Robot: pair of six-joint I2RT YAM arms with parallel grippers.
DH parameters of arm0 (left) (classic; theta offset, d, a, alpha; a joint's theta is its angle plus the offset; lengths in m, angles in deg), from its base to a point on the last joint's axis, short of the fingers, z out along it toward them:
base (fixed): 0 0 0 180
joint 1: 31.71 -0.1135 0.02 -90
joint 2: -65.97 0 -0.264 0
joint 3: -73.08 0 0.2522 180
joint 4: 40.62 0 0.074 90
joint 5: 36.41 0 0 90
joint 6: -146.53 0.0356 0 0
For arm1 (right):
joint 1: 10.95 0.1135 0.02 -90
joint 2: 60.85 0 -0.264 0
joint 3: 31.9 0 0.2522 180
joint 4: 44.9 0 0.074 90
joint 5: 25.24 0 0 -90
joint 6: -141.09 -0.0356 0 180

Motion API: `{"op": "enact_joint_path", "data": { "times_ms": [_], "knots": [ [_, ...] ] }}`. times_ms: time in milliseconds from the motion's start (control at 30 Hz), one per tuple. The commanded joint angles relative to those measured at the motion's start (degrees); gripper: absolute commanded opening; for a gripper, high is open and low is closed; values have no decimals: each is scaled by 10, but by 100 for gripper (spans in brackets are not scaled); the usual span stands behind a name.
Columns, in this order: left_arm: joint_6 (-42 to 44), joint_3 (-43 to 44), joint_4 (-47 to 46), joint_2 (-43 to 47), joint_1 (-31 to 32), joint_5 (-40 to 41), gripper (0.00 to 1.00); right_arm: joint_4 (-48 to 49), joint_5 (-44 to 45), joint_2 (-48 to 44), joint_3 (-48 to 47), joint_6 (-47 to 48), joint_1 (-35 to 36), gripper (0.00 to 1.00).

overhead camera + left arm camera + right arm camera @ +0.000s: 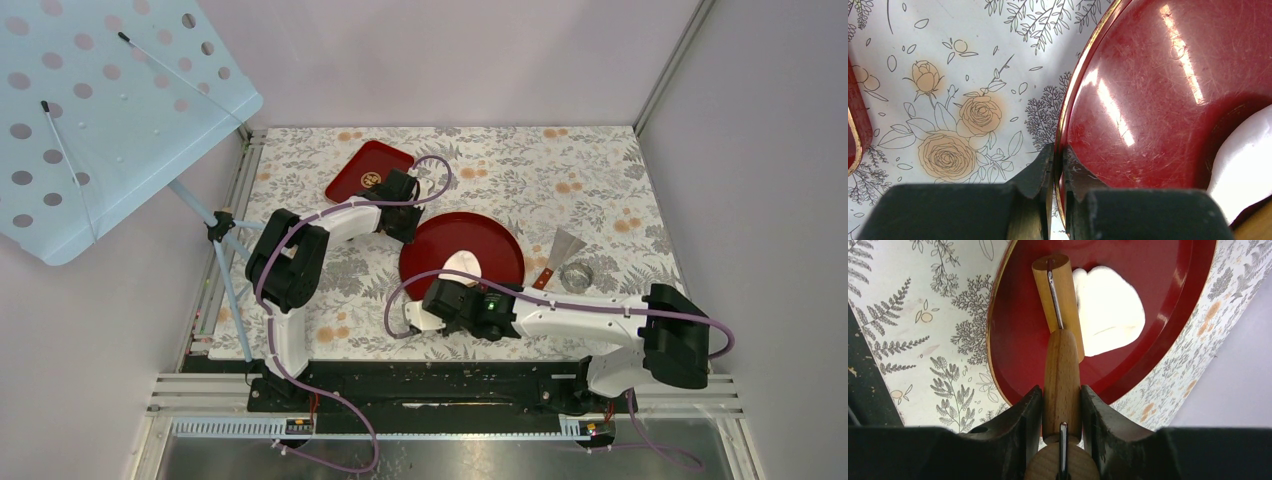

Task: Roll out the dumpling wrappers from the dough

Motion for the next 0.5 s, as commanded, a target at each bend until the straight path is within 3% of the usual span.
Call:
{"op": "enact_joint_path", "data": {
  "times_ms": [0, 267, 467],
  "knots": [
    [15, 2, 21, -19, 1, 18, 0, -104, -38, -8, 9, -18, 0, 0],
    [15, 1, 21, -20, 1, 18, 0, 7, 98, -74, -69, 40, -3, 0],
    [15, 2, 21, -20, 1, 17, 0, 175, 137, -24, -28, 117, -12, 0]
  ]
}}
